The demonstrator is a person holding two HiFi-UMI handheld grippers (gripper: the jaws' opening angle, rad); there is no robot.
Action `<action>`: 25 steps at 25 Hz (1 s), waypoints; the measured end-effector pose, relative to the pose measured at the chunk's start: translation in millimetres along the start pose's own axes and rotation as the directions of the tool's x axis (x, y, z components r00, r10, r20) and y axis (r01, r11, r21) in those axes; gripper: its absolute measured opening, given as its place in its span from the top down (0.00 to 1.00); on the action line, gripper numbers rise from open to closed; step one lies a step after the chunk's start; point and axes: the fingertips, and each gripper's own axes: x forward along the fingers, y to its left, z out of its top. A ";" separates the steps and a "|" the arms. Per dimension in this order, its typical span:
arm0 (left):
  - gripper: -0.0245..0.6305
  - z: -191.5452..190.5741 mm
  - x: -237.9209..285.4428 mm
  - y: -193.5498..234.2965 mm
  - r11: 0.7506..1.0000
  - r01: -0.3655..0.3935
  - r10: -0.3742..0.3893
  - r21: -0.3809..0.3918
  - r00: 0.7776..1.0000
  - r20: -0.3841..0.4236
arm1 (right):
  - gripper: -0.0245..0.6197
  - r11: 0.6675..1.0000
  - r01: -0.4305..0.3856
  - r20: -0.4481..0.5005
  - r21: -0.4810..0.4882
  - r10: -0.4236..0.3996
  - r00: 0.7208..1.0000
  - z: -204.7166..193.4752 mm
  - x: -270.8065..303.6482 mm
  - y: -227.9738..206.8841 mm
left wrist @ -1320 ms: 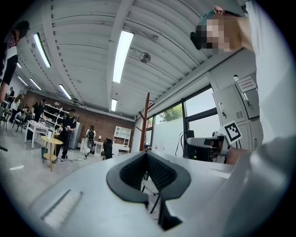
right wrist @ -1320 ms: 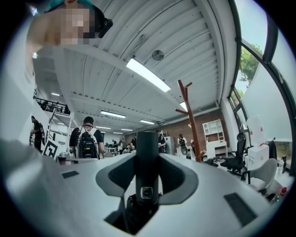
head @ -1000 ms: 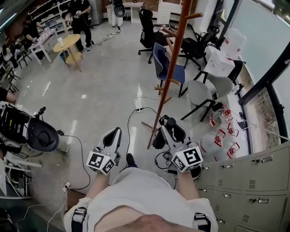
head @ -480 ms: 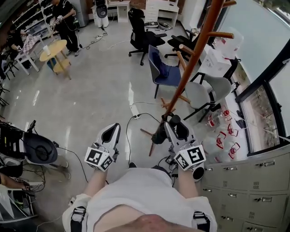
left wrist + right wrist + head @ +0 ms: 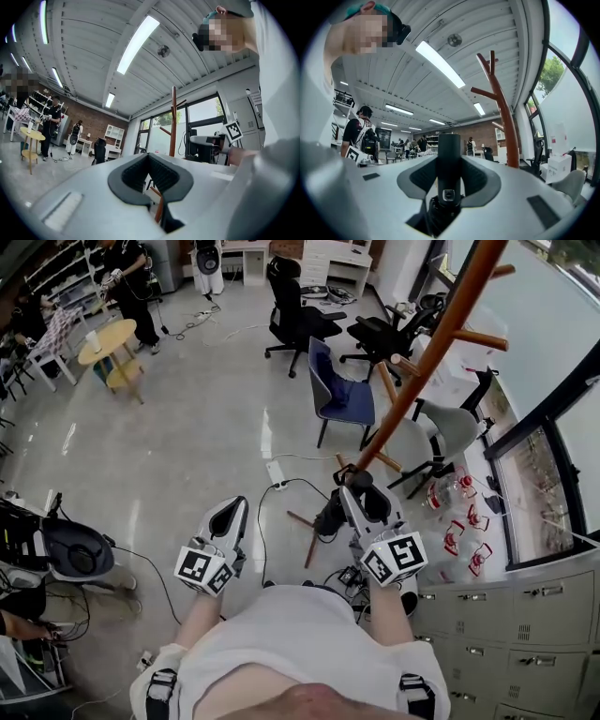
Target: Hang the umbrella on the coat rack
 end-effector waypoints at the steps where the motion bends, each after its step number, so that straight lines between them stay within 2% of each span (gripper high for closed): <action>1: 0.95 -0.6 0.4 1.0 1.000 -0.003 0.003 0.000 1.000 0.003 | 0.72 1.000 -0.001 -0.003 0.002 0.001 1.000 1.5 1.6 -2.0; 6: 0.95 2.1 10.4 0.4 1.000 -0.015 0.015 0.006 1.000 0.006 | 0.72 1.000 -0.009 -0.008 0.015 0.009 1.000 13.2 7.4 -12.7; 14: 0.95 22.8 29.4 0.8 0.998 -0.013 0.013 0.061 1.000 0.009 | 0.72 0.998 -0.048 0.006 0.026 0.048 0.999 61.3 24.2 -20.1; 22: 0.95 54.8 37.5 -2.9 0.995 -0.008 0.002 0.095 0.998 0.065 | 0.72 0.993 -0.117 0.043 0.013 0.117 0.992 104.9 37.7 -17.2; 25: 0.95 70.9 40.7 -4.1 0.998 0.010 -0.016 0.065 0.996 0.093 | 0.72 0.991 -0.136 0.048 0.001 0.136 0.990 123.2 43.9 -15.5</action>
